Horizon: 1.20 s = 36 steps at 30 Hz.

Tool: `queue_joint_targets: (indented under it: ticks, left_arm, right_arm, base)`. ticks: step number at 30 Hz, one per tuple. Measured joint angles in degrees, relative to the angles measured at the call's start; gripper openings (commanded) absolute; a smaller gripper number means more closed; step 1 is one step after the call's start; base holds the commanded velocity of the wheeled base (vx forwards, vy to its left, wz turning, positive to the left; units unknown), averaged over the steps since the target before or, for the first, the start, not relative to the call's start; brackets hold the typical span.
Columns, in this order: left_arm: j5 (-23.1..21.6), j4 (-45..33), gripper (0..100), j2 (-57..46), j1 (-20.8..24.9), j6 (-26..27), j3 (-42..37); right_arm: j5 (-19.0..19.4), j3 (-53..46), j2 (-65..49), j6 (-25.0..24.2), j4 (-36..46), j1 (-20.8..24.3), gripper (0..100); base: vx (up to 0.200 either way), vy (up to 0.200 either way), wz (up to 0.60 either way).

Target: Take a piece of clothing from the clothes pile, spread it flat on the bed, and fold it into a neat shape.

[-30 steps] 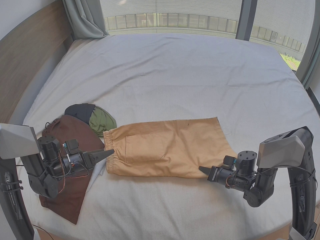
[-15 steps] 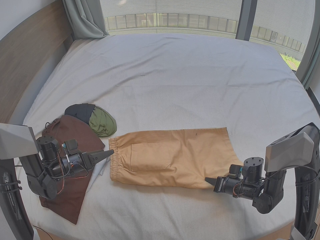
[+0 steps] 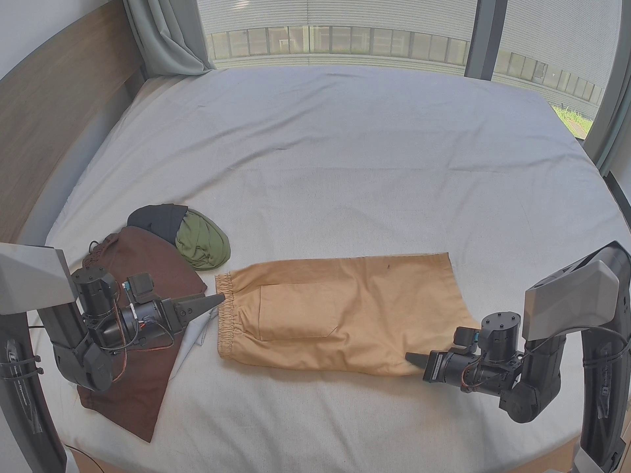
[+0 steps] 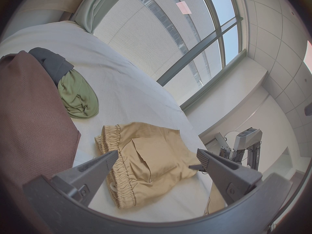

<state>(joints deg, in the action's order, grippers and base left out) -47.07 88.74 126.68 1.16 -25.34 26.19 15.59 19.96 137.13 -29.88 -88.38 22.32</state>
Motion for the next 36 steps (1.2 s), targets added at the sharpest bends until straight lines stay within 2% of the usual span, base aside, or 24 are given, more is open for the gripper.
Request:
queue_joint_targets:
  ticks: [10, 17, 20, 27, 36]
  left_arm:
    - [-0.4, 0.0, 100, -0.3, -0.3, 0.1, 0.3]
    - [-0.4, 0.0, 100, -1.3, -0.1, 0.0, 0.2]
    - [-0.3, 0.0, 100, -1.4, -0.2, 0.0, 0.3]
    - [-0.1, 0.0, 100, -1.5, -0.1, 0.3, 0.4]
    - [0.0, 0.0, 100, -1.6, 0.0, 0.6, 0.4]
  right_arm:
    - [0.9, -3.6, -1.3, 0.2, 0.0, 0.7, 100]
    - [5.1, -8.4, -4.4, 0.8, 0.1, 1.8, 100]
    - [8.0, -10.9, -5.9, 2.4, 0.1, 2.2, 100]
    - [12.2, -15.1, -9.1, 4.0, 0.1, 2.7, 100]
    - [13.1, -13.2, -12.0, 3.7, 0.0, 0.5, 100]
  base:
    - [0.000, 0.000, 0.00]
    - [0.000, 0.000, 0.00]
    - [0.000, 0.000, 0.00]
    - [0.000, 0.000, 0.00]
    - [0.000, 0.000, 0.00]
